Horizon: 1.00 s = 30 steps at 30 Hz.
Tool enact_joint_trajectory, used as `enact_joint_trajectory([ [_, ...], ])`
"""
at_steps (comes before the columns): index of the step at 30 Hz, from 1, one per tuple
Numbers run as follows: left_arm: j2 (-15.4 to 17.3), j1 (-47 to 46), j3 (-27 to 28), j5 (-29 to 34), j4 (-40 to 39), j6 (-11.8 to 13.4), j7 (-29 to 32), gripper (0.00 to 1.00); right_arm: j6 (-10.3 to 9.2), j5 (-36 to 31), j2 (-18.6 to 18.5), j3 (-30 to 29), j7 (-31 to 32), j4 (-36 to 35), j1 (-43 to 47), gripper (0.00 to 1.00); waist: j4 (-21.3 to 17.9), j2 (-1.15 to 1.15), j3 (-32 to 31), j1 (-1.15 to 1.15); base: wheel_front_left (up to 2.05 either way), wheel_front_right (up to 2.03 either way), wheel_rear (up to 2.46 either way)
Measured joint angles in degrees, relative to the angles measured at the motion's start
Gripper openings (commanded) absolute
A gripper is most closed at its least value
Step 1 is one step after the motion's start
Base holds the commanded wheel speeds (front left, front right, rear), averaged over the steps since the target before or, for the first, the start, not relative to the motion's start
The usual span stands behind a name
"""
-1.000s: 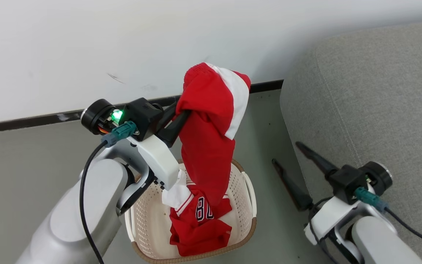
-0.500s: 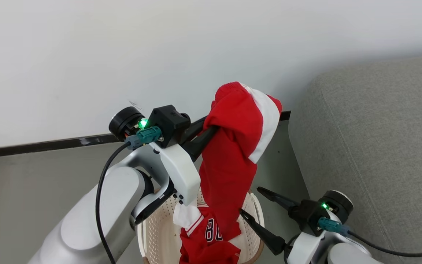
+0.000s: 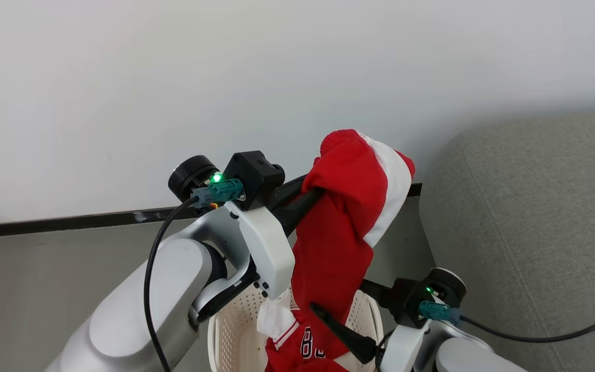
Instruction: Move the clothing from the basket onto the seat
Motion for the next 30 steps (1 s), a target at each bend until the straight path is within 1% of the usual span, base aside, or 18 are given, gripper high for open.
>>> enact_joint_trajectory([
  [6, -0.1, 0.7, -0.3, -1.5, -0.8, 0.0, 1.1, 0.0, 0.0, -0.9, 1.4, 2.0, 0.0, 1.8, -2.7, 1.0, 1.0, 0.0, -1.1, 0.0, 0.0, 0.0, 0.0],
  [7, -0.2, 1.1, -0.3, -1.7, -0.9, 0.0, 1.5, 0.0, 0.0, -1.0, 1.7, 2.1, 0.0, 2.1, -2.8, 0.97, 1.1, 0.0, -1.2, 0.0, 0.0, 0.0, 0.0],
  [8, -0.2, 1.4, -0.4, -1.9, -0.9, 0.0, 1.6, 0.0, 0.0, -1.0, 2.1, 2.3, 0.0, 2.5, -2.7, 0.64, 1.3, 0.0, -1.4, 0.0, 0.0, 0.0, 0.0],
  [9, -0.2, 1.5, -0.4, -2.0, -0.9, 0.0, 1.7, 0.0, 0.0, -1.1, 2.3, 2.4, 0.0, 2.8, -2.7, 0.41, 1.4, 0.0, -1.5, 0.0, 0.0, 0.0, 0.0],
  [10, -0.1, 1.7, -0.4, -2.2, -0.9, 0.0, 1.9, 0.0, 0.0, -1.5, 2.3, 2.6, 0.0, 2.9, -2.8, 0.25, 1.5, 0.0, -1.7, 0.0, 0.0, 0.0, 0.0],
  [11, -0.1, 1.9, -0.3, -2.4, -1.0, 0.0, 2.0, 0.0, 0.0, -1.7, 2.3, 2.6, 0.0, 2.9, -2.8, 0.0, 1.6, 0.0, -1.8, 0.0, 0.0, 0.0, 0.0],
  [15, 0.0, 3.4, 0.6, -2.9, -0.9, 0.4, 1.9, 0.0, 0.0, -1.9, 2.2, 2.5, 0.0, 3.0, -2.7, 0.0, 1.9, 0.0, -2.4, 0.0, 0.0, 0.0, 0.0],
  [20, 0.5, 5.3, 2.2, -3.4, -0.2, 1.6, 1.4, 0.0, 0.0, -1.8, 1.3, 2.2, 0.0, 2.2, -2.2, 0.0, 1.7, 0.0, -2.9, 0.0, 0.0, 0.0, 0.0],
  [24, 0.8, 7.5, 3.4, -3.9, 0.7, 2.8, 0.4, 0.0, 0.0, -1.8, 0.2, -1.7, 0.0, -0.5, 0.0, 0.0, 1.0, 0.0, -3.0, 0.0, 0.0, 0.0, 0.0],
  [25, 0.8, 8.0, 3.6, -4.2, 0.9, 3.1, 0.3, 0.06, 0.0, -1.7, -0.1, -2.9, 0.0, -1.0, 0.7, 0.0, 0.8, 0.0, -3.1, 0.0, 0.0, 0.0, 0.0],
  [26, 0.8, 8.5, 3.7, -4.5, 1.2, 3.3, 0.0, 0.29, 0.0, -1.7, -0.4, -4.0, 0.0, -1.6, 1.3, 0.0, 0.6, 0.0, -3.1, 0.0, 0.0, 0.0, 0.0],
  [27, 0.7, 9.1, 3.9, -4.7, 1.3, 3.5, -0.5, 0.38, 0.0, -1.7, -0.7, -5.1, 0.0, -2.3, 1.9, 0.0, 0.3, 0.0, -3.1, 0.0, 0.0, 0.0, 0.0],
  [28, 0.6, 9.6, 4.2, -4.9, 1.4, 3.8, -1.0, 0.57, 0.0, -1.7, -1.1, -6.3, 0.0, -2.8, 2.5, 0.0, 0.1, 0.0, -3.1, 0.0, 0.0, 0.0, 0.0],
  [29, 0.5, 10.0, 4.4, -5.0, 1.5, 4.0, -1.5, 0.57, 0.0, -1.7, -1.4, -7.6, 0.0, -3.2, 3.0, 0.0, -0.2, 0.0, -3.2, 0.0, 0.0, 0.0, 0.0],
  [30, 0.4, 10.4, 4.5, -5.0, 1.5, 4.1, -2.0, 0.93, 0.0, -1.8, -1.8, -9.0, 0.0, -3.9, 3.6, 0.0, -0.4, 0.0, -3.2, 0.0, 0.0, 0.0, 0.0],
])
